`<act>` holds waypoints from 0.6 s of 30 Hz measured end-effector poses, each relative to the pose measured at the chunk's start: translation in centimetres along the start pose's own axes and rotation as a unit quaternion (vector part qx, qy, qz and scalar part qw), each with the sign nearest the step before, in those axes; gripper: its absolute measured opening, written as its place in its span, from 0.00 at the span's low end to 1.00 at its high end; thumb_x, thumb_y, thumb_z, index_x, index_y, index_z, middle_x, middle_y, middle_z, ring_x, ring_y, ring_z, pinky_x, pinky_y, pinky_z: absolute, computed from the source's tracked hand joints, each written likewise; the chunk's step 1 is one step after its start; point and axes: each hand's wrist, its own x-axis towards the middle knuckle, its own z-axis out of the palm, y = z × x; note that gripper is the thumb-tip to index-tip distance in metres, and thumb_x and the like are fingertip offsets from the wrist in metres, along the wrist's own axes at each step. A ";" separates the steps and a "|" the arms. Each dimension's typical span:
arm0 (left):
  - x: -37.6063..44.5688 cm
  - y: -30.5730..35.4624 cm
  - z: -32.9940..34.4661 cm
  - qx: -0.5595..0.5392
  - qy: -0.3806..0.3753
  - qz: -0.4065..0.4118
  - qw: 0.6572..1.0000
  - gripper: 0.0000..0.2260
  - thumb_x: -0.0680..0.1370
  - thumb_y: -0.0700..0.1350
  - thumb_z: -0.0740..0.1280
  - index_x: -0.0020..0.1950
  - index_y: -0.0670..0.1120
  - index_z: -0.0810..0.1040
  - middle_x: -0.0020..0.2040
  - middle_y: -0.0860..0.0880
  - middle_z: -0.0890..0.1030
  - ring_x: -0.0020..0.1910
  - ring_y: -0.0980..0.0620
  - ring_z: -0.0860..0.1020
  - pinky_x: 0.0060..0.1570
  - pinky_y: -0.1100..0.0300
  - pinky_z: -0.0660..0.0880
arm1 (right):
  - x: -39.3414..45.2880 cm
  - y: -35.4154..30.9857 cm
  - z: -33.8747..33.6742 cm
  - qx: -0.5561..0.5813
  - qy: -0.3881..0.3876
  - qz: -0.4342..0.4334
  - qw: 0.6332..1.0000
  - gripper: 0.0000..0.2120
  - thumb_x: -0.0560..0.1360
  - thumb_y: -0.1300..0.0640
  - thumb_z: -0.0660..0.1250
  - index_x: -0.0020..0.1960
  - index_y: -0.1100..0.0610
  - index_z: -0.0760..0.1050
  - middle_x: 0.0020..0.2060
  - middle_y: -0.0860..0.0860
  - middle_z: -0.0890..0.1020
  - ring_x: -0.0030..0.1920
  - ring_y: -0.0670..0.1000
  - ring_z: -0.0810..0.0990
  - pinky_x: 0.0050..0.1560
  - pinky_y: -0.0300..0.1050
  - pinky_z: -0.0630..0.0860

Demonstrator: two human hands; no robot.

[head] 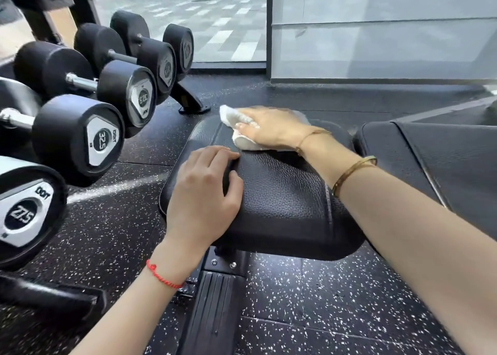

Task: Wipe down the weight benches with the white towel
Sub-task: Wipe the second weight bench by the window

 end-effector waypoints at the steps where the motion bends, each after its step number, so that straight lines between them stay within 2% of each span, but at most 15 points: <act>1: 0.0 -0.1 0.0 0.000 0.001 -0.001 1.000 0.15 0.76 0.45 0.61 0.59 0.44 0.79 0.59 0.50 0.80 0.61 0.48 0.75 0.66 0.52 0.70 | -0.2 -0.6 0.3 -0.002 0.010 -0.016 1.000 0.25 0.82 0.39 0.52 0.78 0.43 0.57 0.77 0.46 0.63 0.75 0.53 0.63 0.74 0.52 0.59; 3: -0.1 -0.2 0.0 -0.003 0.003 -0.001 1.000 0.15 0.76 0.45 0.61 0.60 0.45 0.80 0.59 0.50 0.80 0.62 0.49 0.74 0.67 0.54 0.70 | -1.8 -0.3 0.6 0.011 0.031 -0.047 0.998 0.27 0.82 0.41 0.54 0.79 0.45 0.56 0.78 0.45 0.60 0.77 0.51 0.58 0.76 0.48 0.51; 5: -0.2 -0.2 -0.1 -0.007 0.007 -0.002 1.000 0.15 0.76 0.45 0.61 0.60 0.46 0.80 0.60 0.51 0.80 0.63 0.51 0.74 0.67 0.57 0.69 | -3.9 1.4 0.7 0.036 0.042 -0.072 0.996 0.27 0.82 0.41 0.55 0.79 0.45 0.57 0.78 0.44 0.60 0.77 0.49 0.56 0.75 0.44 0.47; 8: -0.2 -0.2 -0.1 -0.009 0.005 0.003 1.000 0.15 0.76 0.46 0.61 0.60 0.46 0.80 0.60 0.51 0.80 0.63 0.50 0.74 0.68 0.55 0.69 | -5.8 4.6 0.1 0.046 0.024 -0.042 0.998 0.26 0.81 0.38 0.54 0.78 0.40 0.56 0.78 0.41 0.59 0.78 0.48 0.55 0.77 0.48 0.49; 11: -0.1 0.0 -0.1 -0.004 0.003 0.004 1.000 0.15 0.76 0.46 0.60 0.60 0.45 0.80 0.59 0.50 0.80 0.62 0.48 0.75 0.67 0.53 0.70 | -5.6 5.7 -0.6 -0.005 0.029 0.009 1.000 0.25 0.82 0.39 0.52 0.78 0.40 0.56 0.78 0.46 0.61 0.77 0.52 0.59 0.75 0.46 0.52; 13: -0.2 0.2 -0.1 0.000 0.003 0.004 1.000 0.15 0.76 0.46 0.60 0.59 0.45 0.79 0.59 0.50 0.80 0.61 0.48 0.75 0.66 0.52 0.70 | -6.0 4.6 -0.3 -0.011 0.033 0.027 0.999 0.25 0.82 0.39 0.51 0.78 0.39 0.54 0.78 0.46 0.60 0.77 0.55 0.59 0.75 0.49 0.53; 15: -0.2 0.2 -0.1 0.003 0.005 0.002 1.000 0.15 0.76 0.46 0.61 0.59 0.45 0.79 0.58 0.50 0.80 0.61 0.48 0.75 0.66 0.52 0.70 | -7.4 3.3 0.8 0.016 0.033 0.016 0.999 0.25 0.82 0.39 0.52 0.78 0.38 0.54 0.79 0.44 0.56 0.78 0.55 0.55 0.77 0.54 0.50; 18: -0.2 0.0 -0.1 0.002 0.003 0.003 1.000 0.14 0.76 0.46 0.61 0.59 0.45 0.79 0.58 0.50 0.80 0.61 0.47 0.74 0.65 0.52 0.71 | -10.9 2.7 2.4 0.019 0.055 -0.033 0.998 0.25 0.82 0.40 0.51 0.77 0.36 0.53 0.79 0.43 0.54 0.79 0.52 0.48 0.77 0.51 0.41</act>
